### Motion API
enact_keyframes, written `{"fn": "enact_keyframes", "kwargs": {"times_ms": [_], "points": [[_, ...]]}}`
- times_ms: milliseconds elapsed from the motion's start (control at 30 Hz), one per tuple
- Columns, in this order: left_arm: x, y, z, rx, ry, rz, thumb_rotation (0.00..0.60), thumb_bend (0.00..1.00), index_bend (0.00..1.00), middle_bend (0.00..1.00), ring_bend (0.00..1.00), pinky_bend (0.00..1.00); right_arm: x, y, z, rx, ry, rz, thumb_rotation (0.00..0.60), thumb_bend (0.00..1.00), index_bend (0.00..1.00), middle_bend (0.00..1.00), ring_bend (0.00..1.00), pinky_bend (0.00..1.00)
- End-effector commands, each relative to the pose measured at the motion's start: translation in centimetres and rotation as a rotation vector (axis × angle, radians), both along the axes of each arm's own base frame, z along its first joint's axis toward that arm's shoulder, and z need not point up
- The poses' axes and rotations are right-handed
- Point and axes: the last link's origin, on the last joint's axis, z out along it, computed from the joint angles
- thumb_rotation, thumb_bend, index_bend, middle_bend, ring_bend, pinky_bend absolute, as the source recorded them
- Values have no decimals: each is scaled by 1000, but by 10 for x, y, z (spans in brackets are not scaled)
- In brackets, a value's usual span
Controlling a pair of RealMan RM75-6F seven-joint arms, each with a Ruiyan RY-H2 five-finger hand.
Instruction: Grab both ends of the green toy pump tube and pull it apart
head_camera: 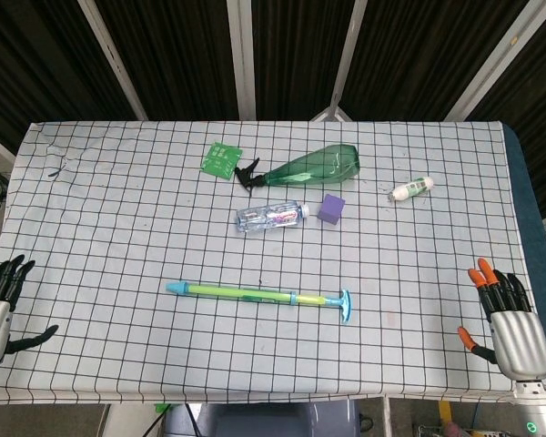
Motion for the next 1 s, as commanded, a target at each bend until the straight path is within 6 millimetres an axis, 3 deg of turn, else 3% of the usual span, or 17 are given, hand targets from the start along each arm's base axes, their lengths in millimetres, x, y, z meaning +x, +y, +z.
{"fn": "enact_keyframes", "kwargs": {"times_ms": [33,200,467,733,1000], "points": [[1,0,-1,-7,4,-4,600,70,0,0,0,0,9,-6,-6,20,-12,26,600,305,12,0,0,0],[1,-1,-2,-9,5,-6,600,70,0,0,0,0,27,-17,-22,86,-66,57,600,307,171,11,0,0],[1,-1,-2,-17,-5,3,600,70,0,0,0,0,69,-41,-68,240,-116,113,600,307,362,85,0,0],[0,0,-1,-19,-11,7,600,70,0,0,0,0,92,-60,-116,295,-67,121,600,306,414,106,0,0],[-1,0,-1,-19,-16,17,600,70,0,0,0,0,101,-74,-141,303,-62,94,600,306,416,110,0,0]]}}
